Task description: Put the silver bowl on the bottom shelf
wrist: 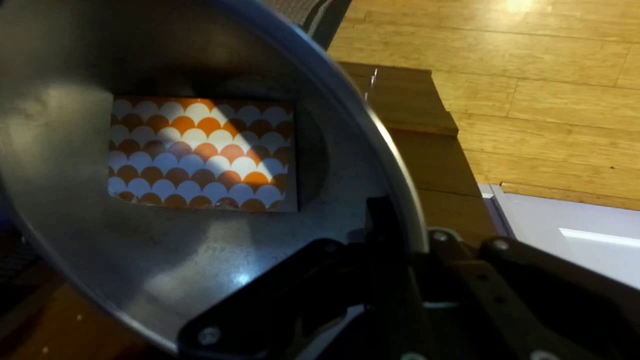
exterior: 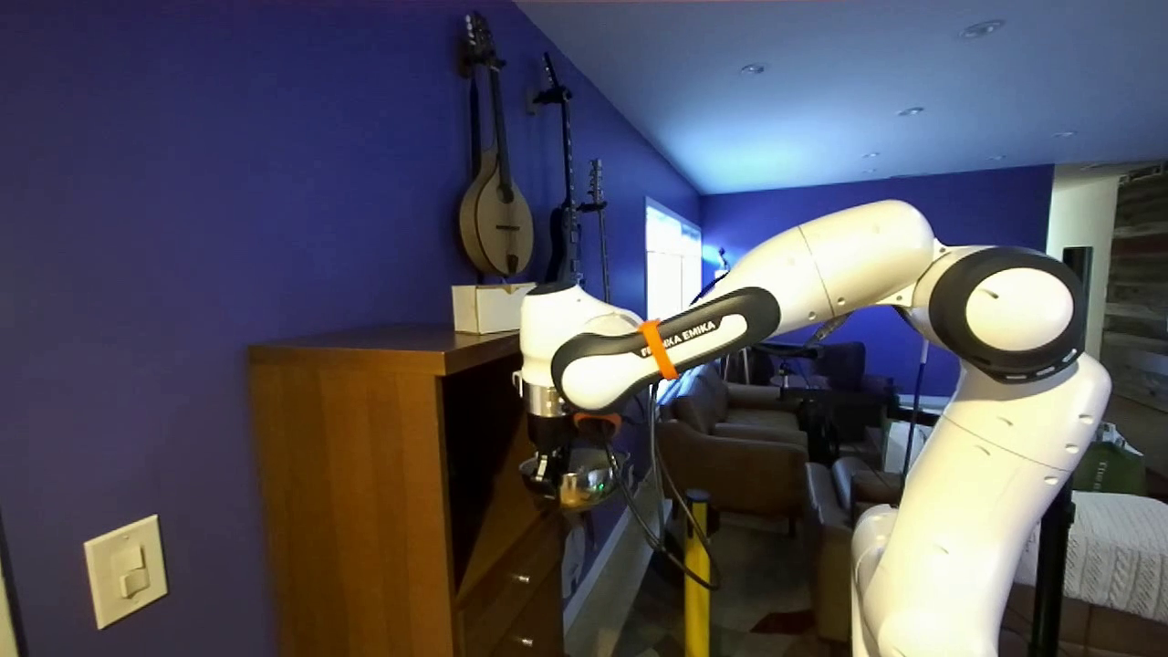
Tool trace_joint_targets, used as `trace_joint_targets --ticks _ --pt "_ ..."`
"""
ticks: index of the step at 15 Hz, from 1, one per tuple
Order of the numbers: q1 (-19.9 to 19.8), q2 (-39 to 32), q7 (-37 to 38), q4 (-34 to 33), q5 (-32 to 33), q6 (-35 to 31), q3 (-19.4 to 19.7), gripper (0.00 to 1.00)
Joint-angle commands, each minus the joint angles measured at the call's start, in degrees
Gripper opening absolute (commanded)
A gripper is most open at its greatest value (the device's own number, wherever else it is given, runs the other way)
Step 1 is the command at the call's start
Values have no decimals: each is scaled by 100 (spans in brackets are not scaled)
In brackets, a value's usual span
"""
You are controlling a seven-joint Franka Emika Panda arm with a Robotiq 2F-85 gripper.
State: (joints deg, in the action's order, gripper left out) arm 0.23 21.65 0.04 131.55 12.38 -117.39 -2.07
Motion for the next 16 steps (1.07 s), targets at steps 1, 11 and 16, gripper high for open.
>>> trace_joint_targets --ticks 1,11,16 --pt "39 406 -238 441 491 -793 -102 2" --pt "138 276 -581 1229 525 -2909 -87 2" --pt "21 38 -1034 1361 1026 -3660 -37 2"
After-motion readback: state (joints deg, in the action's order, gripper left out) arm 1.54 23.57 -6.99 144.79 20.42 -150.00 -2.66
